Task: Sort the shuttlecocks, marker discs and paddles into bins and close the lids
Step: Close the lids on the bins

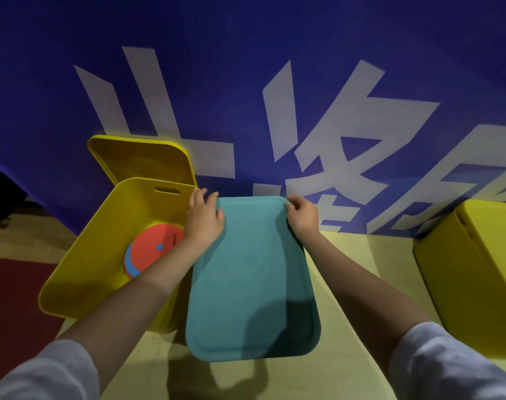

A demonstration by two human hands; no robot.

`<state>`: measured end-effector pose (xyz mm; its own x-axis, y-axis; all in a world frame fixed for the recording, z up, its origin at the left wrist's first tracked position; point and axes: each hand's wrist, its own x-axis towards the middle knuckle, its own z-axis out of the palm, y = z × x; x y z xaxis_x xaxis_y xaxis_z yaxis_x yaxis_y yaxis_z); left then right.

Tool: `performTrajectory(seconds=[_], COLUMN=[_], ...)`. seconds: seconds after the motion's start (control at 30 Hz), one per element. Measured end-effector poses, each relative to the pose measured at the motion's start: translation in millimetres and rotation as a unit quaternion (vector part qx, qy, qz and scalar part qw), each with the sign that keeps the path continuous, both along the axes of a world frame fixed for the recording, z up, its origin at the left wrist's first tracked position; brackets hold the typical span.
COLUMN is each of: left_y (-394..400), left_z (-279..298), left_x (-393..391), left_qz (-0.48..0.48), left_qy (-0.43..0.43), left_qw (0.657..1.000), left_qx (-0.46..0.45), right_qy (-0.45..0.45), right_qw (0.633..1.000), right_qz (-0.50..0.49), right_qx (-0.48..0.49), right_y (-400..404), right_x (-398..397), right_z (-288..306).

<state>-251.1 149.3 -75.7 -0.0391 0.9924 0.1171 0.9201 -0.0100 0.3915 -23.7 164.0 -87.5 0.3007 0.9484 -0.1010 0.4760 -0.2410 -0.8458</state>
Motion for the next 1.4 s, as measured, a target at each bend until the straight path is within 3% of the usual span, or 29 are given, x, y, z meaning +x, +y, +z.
performTrajectory(seconds=[0.13,0.27,0.5,0.8,0.97,1.1,1.2,1.4], left_y=[-57.1,-80.6,-87.1,-192.9,-232.3,-217.4,-198.9,-192.6], left_z=[-8.1,-16.2,-14.9,-9.5,-15.0,-13.8,-6.3,-7.7], left_x=[20.7,30.1,35.0,33.4,22.7,9.2,-1.5,-1.5], left_qz=[-0.090,-0.096,-0.109,-0.201,-0.195,-0.208,-0.225,-0.228], left_qy=[0.067,0.143,0.138,0.087,0.104,0.110,0.101,0.094], left_qw=[0.993,0.984,0.984,0.975,0.975,0.971,0.969,0.969], left_qx=[-0.031,-0.043,-0.020,-0.038,-0.005,0.042,0.026,0.016], right_qy=[-0.039,-0.137,-0.130,-0.102,-0.059,-0.039,-0.020,-0.062], right_qw=[0.999,0.990,0.986,0.985,0.994,0.997,0.998,0.996], right_qz=[0.017,0.045,0.100,0.122,0.070,0.032,0.005,0.010], right_qx=[0.002,0.011,0.004,-0.064,-0.060,-0.056,-0.059,-0.065], right_y=[-7.8,-24.8,-134.4,-223.1,-240.3,-238.2,-232.3,-228.8], right_x=[2.4,-3.3,3.0,4.6,-3.0,-18.2,-31.7,-31.6], right_z=[-12.7,-4.0,-4.9,3.9,0.4,-4.1,-1.1,0.1])
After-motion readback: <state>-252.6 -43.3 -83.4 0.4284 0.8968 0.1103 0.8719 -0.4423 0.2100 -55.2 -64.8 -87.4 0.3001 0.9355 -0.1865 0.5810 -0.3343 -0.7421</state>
